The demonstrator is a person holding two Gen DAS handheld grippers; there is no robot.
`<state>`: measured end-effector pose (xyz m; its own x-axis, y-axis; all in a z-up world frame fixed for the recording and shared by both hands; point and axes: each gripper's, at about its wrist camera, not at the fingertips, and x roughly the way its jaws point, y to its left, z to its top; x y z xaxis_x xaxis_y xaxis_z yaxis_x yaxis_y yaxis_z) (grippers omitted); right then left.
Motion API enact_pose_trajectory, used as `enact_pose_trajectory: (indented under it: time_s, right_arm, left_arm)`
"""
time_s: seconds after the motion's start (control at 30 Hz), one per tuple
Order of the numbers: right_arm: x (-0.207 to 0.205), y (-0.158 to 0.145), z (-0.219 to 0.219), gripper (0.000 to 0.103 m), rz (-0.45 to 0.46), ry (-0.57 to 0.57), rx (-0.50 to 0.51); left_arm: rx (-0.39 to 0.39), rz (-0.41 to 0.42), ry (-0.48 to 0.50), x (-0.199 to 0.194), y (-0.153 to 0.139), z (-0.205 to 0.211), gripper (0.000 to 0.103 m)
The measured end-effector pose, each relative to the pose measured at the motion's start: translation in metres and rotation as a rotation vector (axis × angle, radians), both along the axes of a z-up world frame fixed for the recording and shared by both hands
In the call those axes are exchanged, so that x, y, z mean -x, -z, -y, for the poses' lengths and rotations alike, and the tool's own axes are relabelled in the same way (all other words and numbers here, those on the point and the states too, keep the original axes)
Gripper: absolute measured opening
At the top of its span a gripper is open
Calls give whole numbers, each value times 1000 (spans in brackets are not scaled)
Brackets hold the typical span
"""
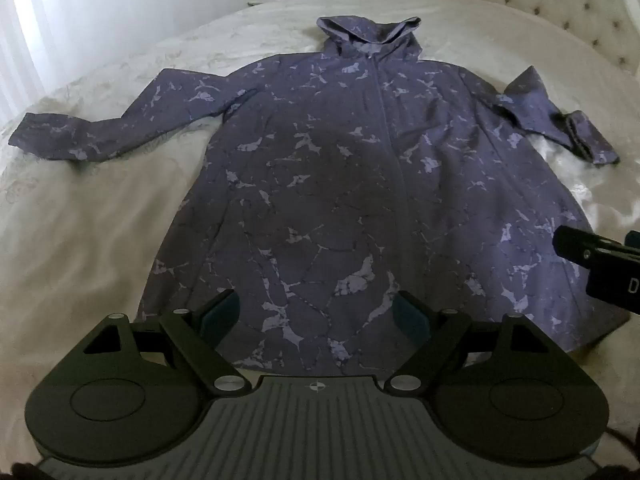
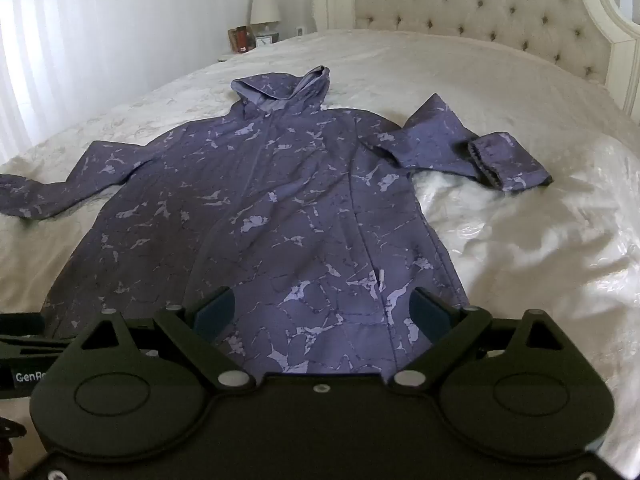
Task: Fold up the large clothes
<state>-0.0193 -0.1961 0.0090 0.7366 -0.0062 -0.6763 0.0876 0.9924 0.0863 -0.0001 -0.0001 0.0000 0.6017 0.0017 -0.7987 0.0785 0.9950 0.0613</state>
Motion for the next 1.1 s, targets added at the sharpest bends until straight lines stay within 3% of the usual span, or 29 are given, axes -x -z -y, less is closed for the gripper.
enact_pose_trajectory:
  time_s: [1.1]
  right_arm:
    - [2,8,-7,95,-20,-2,-2]
  left_arm:
    - [-2,-19,-7,1,7,-2,83]
